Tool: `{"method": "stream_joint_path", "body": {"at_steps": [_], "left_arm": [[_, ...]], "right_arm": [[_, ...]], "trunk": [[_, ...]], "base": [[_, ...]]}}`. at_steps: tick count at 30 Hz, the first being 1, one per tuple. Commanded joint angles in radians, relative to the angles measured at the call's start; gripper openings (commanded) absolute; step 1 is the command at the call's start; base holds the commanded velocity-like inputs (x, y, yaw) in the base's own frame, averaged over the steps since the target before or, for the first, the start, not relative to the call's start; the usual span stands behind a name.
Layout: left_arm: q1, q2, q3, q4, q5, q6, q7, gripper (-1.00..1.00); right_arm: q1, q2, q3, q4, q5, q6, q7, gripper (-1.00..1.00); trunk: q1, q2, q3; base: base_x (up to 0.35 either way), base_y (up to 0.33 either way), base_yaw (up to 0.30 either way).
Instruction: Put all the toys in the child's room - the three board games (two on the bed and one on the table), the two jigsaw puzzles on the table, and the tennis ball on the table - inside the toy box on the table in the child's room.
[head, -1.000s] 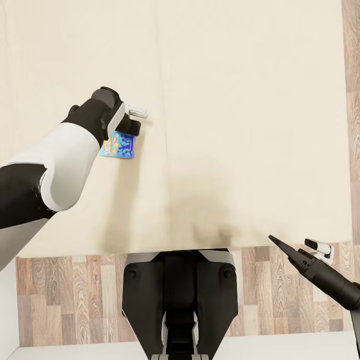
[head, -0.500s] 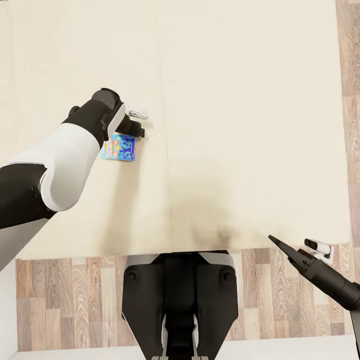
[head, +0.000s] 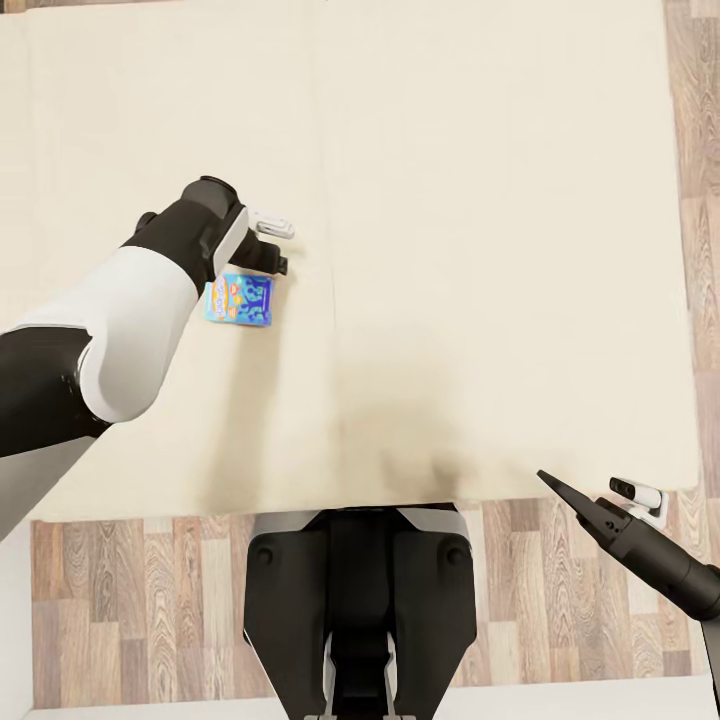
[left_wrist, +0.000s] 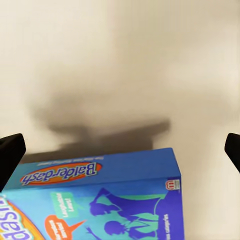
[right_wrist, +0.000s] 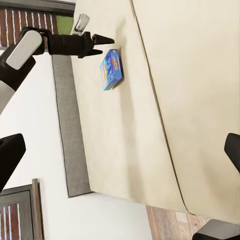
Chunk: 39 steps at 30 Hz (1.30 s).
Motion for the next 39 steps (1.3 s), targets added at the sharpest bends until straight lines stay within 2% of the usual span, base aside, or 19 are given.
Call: {"method": "stream_joint_path", "body": {"at_steps": [1, 16, 39], "left_arm": [[0.000, 0.000, 0.002, -0.001, -0.011, 0.004, -0.009, 1.00], [0.001, 0.013, 0.001, 0.000, -0.010, 0.003, -0.009, 1.00], [0.009, 0.016, 0.001, 0.001, -0.010, -0.007, -0.010, 1.00]], "right_arm": [[0.000, 0.000, 0.000, 0.000, -0.003, 0.008, 0.001, 1.00], [0.000, 0.001, 0.000, 0.000, -0.003, 0.008, 0.000, 1.00], [0.000, 0.000, 0.000, 0.000, -0.002, 0.008, 0.000, 1.00]], "trunk": [[0.001, -0.002, -0.001], [0.001, -0.002, -0.001], [0.001, -0.002, -0.001]], "base": [[0.000, 0.000, 0.000], [0.000, 0.000, 0.000], [0.000, 0.000, 0.000]]}}
